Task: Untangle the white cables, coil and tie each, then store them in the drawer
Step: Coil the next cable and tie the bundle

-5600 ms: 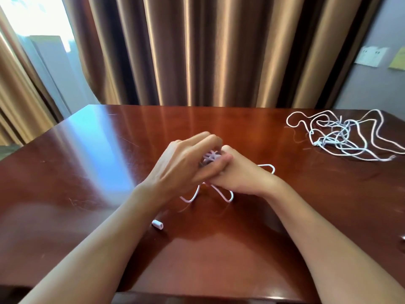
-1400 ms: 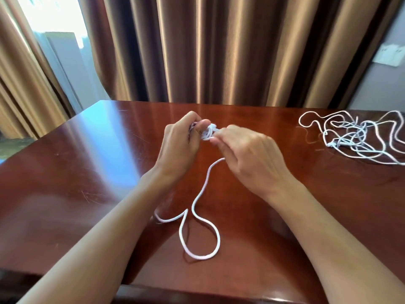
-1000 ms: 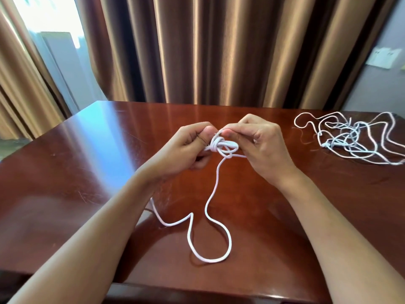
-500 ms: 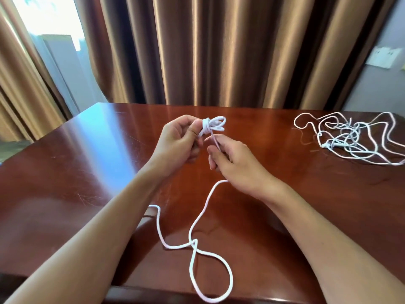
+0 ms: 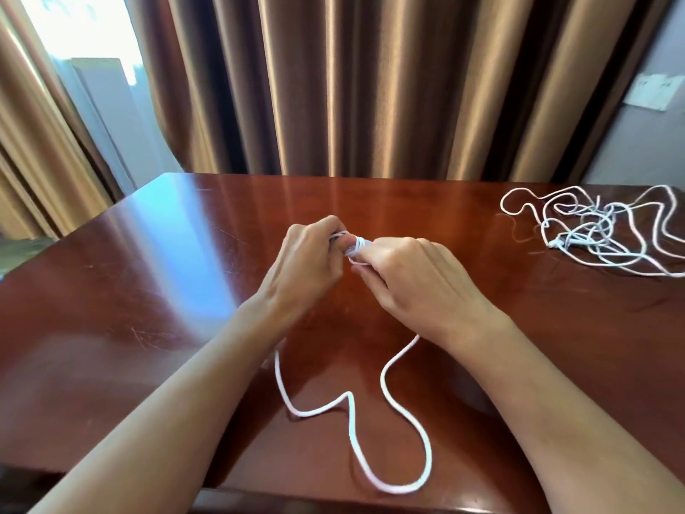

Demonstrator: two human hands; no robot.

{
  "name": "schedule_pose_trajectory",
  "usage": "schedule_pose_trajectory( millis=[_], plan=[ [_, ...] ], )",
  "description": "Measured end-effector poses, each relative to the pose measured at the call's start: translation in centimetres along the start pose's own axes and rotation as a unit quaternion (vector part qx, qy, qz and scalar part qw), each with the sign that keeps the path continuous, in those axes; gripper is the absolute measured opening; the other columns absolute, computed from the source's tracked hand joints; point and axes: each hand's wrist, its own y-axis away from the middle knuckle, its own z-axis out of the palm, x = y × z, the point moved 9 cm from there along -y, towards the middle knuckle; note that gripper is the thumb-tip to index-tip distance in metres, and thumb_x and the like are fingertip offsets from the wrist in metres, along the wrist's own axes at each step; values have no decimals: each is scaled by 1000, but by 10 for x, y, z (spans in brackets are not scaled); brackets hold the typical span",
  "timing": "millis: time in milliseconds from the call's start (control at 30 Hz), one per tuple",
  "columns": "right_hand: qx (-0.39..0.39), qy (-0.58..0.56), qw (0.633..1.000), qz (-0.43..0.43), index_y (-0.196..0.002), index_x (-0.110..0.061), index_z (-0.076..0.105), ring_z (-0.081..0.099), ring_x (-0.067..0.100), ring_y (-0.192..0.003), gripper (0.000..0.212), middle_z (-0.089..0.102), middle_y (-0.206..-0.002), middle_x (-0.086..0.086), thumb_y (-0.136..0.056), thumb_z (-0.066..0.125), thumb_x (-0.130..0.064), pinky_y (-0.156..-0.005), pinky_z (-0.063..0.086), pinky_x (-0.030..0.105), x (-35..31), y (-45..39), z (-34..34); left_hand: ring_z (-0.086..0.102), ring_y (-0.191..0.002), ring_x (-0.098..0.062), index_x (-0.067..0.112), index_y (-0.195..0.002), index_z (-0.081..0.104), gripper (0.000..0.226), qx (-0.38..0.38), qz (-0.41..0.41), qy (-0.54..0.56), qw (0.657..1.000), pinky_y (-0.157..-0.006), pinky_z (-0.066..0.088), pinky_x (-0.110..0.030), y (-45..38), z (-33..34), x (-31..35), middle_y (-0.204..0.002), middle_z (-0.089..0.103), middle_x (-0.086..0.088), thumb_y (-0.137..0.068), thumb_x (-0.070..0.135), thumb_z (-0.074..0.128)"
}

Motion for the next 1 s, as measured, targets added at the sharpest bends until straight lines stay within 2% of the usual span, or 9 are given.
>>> schedule_pose_trajectory(
  millis=[167,333,467,533,667,800,867,933,1000],
  plan=[
    [54,-6,998,-32,-89,-14,72,65,25,-74,21,63,-82,3,-92,62,-32,-55,53,38,16,-3,-13,53,-58,4,9,-88,66,15,-96,81,39,991,-59,35,-6,4,10,20,-59,53,17,-91,3,53],
    [51,-107,992,31,-110,-19,75,63,22,-74,27,61,-87,1,-102,54,-34,-64,55,43,54,3,-7,47,-60,-2,14,-91,63,18,-182,58,192,963,-61,38,-16,6,20,25,-65,56,17,-98,7,47],
    [46,-211,973,79,-121,-15,73,66,15,-82,34,67,-92,-2,-103,52,-35,-71,56,42,71,6,5,44,-59,-7,13,-93,61,15,-172,0,324,930,-56,38,-19,5,16,27,-65,53,10,-98,16,47],
    [48,-262,960,80,-116,-16,73,67,8,-83,22,71,-94,-5,-102,55,-19,-75,56,34,68,4,12,45,-58,-6,11,-95,61,15,-147,-22,357,922,-55,38,-18,4,13,24,-65,54,7,-100,16,48],
    [54,-426,894,124,-99,-38,66,51,4,-56,37,62,-68,-7,-104,46,-7,-58,43,22,57,0,25,44,-52,-1,0,-101,57,17,-102,-78,440,889,-51,38,-16,2,11,18,-62,53,8,-105,5,41],
    [18,-565,804,183,-103,-12,68,45,5,-53,22,59,-67,-4,-107,46,-14,-51,37,17,50,3,45,34,-48,-5,-3,-109,54,20,-93,-109,557,818,-47,32,-18,1,15,17,-62,51,1,-106,6,37],
    [0,-582,789,198,-100,-3,64,43,5,-51,22,57,-67,-2,-107,47,-15,-51,37,18,43,3,54,32,-47,-5,-2,-110,54,21,-81,-133,598,786,-46,28,-19,0,15,14,-64,50,-1,-106,9,37],
    [-12,-544,818,189,-89,-4,61,43,5,-50,23,57,-67,0,-106,48,-12,-51,38,21,34,3,58,36,-44,-5,1,-105,58,19,-46,-161,542,823,-44,31,-18,0,13,1,-63,52,1,-106,11,41],
    [-33,-431,888,157,-84,-7,60,49,6,-53,23,60,-66,-4,-105,51,-13,-57,40,23,26,3,55,48,-47,-4,8,-97,62,16,13,-146,348,926,-48,40,-19,-1,2,-11,-61,58,9,-105,11,48]
  ],
)
